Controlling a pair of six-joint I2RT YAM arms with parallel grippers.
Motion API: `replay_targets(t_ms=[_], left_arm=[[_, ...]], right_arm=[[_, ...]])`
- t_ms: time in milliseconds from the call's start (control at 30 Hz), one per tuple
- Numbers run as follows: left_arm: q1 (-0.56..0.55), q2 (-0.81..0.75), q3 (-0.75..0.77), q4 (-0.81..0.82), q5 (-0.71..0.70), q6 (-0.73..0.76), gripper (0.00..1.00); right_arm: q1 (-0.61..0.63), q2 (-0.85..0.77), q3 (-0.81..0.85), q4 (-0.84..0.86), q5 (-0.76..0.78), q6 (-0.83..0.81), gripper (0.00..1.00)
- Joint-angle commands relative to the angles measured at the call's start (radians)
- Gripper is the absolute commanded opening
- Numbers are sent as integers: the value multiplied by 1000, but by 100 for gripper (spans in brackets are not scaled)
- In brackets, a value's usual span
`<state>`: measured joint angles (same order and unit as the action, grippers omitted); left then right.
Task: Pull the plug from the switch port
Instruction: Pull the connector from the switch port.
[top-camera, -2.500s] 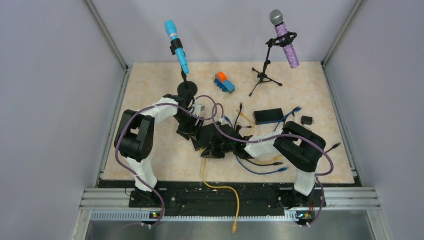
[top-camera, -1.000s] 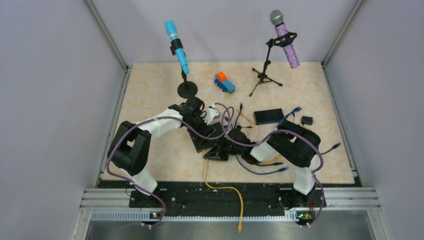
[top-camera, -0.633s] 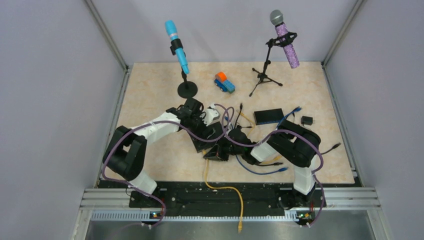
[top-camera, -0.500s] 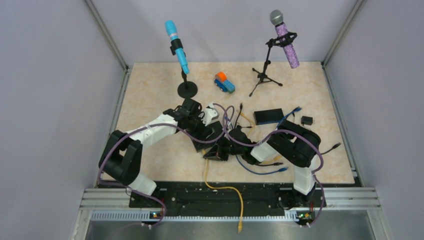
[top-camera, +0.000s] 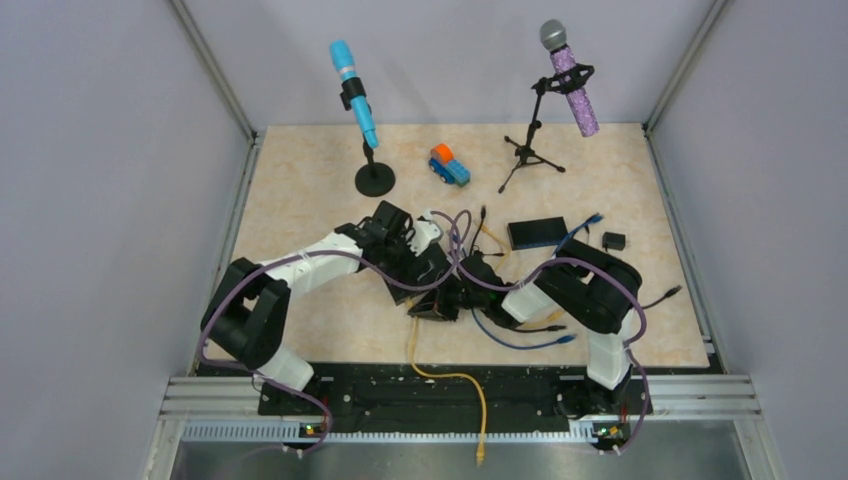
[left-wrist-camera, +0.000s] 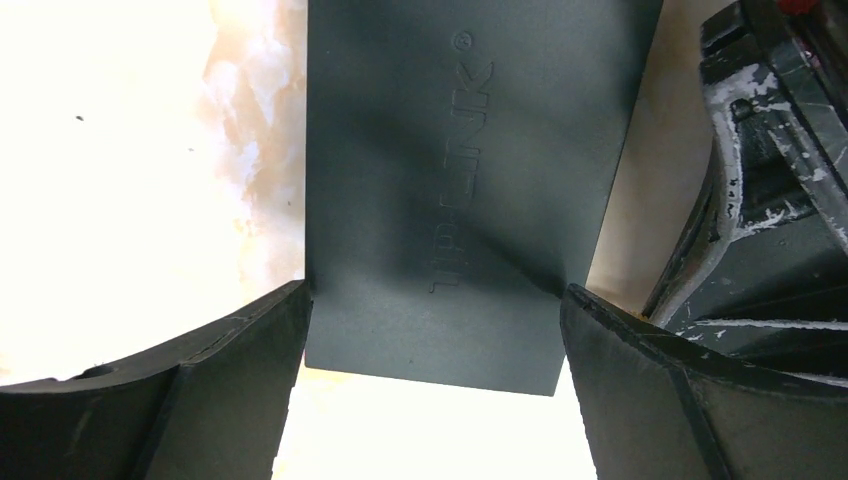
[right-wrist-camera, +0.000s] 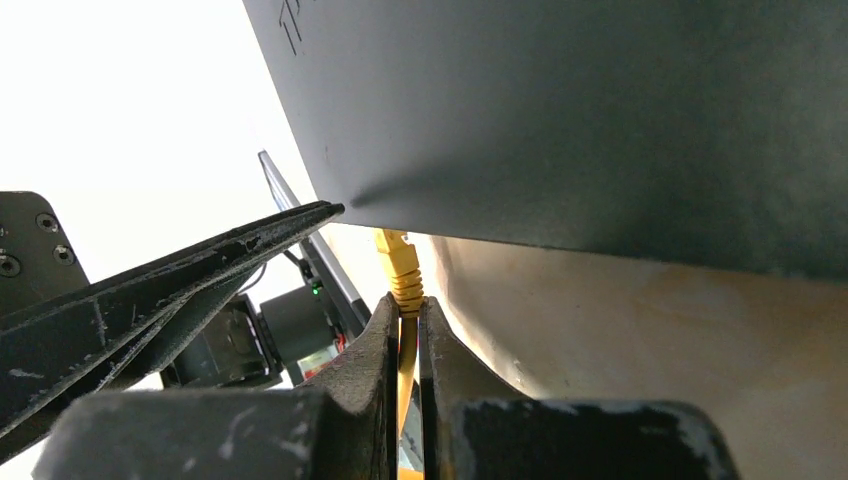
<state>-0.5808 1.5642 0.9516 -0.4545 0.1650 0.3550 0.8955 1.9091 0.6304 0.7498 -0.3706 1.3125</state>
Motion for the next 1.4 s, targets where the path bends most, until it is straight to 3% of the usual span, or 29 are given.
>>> replay_targets(t_ms=[0,300,633,900,1367], left_arm=[[-11,-49,22,89,-47,-16,99],[-19,-85,-12,50,191,23,99],[-38,-12,-24,56,51,21,99],[-68,125,12,58,-300,-12,98],[-38,134,-8,61,-290,27,93]], right_arm=[[-23,10,37,5,35,6,0],[-29,16,46,4,27,4,0],[-29,17,39,24,22,12,0],[-24,-25,-6,42,13,29,0],[16,-117,-57,-87,12,-10,0]])
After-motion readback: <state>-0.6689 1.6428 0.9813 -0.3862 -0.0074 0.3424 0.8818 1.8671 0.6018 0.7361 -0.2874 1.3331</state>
